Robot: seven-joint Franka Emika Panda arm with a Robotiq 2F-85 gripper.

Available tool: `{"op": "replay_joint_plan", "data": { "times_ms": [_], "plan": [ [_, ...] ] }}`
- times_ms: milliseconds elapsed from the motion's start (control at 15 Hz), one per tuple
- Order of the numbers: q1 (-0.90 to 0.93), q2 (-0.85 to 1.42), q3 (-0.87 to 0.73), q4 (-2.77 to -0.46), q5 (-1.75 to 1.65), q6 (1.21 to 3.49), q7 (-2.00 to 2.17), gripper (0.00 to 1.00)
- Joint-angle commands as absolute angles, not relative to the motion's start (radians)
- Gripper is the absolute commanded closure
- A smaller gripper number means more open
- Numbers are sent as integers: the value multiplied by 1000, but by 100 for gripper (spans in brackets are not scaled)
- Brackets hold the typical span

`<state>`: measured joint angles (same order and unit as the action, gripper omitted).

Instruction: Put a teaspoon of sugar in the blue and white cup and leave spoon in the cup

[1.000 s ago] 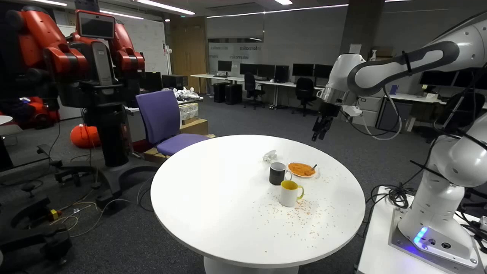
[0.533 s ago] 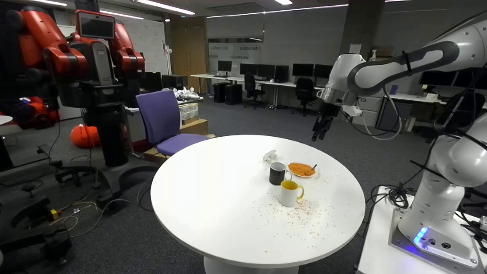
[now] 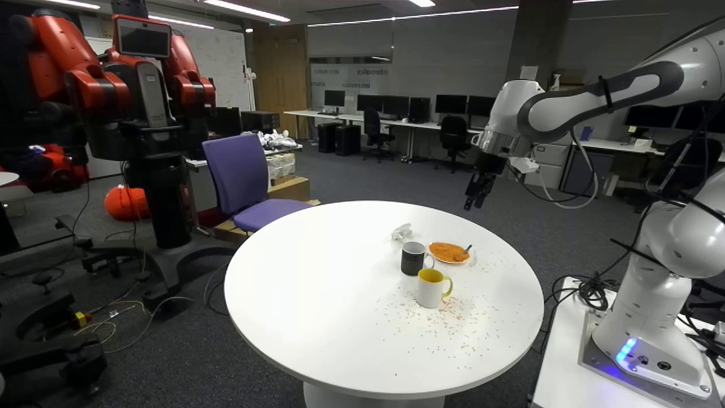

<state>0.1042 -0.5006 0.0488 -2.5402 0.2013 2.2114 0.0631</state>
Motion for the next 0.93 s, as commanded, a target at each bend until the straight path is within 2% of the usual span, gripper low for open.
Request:
{"op": "replay_joint_plan", "data": {
  "times_ms": [0,333,867],
  "plan": [
    [100,-501,52,-2538,203,2208,62,0],
    [95,-505,-20,-2538,222,2195,-47,0],
    [23,-462,-259,-2508,274,2097,-306,0]
  ]
}}
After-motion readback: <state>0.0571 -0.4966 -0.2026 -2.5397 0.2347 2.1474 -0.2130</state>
